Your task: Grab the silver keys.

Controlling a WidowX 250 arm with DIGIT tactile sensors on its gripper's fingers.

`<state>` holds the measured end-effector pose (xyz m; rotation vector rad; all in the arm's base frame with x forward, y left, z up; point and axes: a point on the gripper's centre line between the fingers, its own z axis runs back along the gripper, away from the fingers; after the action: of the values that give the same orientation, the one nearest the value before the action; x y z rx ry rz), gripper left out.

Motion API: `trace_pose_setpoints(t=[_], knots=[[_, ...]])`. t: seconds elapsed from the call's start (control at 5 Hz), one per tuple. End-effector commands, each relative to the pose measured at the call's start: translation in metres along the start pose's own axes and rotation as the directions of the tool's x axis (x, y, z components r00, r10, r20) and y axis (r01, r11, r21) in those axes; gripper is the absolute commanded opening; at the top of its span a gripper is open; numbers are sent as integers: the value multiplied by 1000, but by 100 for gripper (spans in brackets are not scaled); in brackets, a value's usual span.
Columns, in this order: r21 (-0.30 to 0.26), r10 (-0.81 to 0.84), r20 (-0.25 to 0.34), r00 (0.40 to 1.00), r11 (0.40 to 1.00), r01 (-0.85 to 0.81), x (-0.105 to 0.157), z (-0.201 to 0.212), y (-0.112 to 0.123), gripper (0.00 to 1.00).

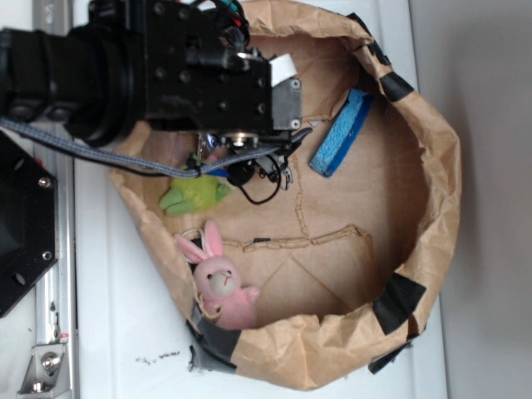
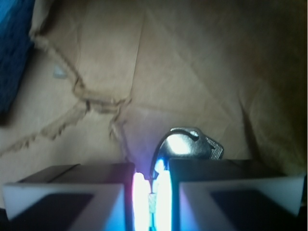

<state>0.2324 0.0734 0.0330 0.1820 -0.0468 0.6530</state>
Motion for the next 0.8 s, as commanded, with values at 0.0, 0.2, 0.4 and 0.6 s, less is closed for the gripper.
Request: trace_pose_setpoints(t=[0.0, 0.2, 0.4, 0.6], knots=[[-391, -239, 32, 970, 891, 232, -18, 123, -27, 0], [-353, -242, 14, 970, 907, 231, -16, 149, -48, 0], [-327, -258, 26, 966, 911, 252, -15, 140, -55, 0], [-290, -268, 54, 962, 917, 272, -10, 136, -60, 0]])
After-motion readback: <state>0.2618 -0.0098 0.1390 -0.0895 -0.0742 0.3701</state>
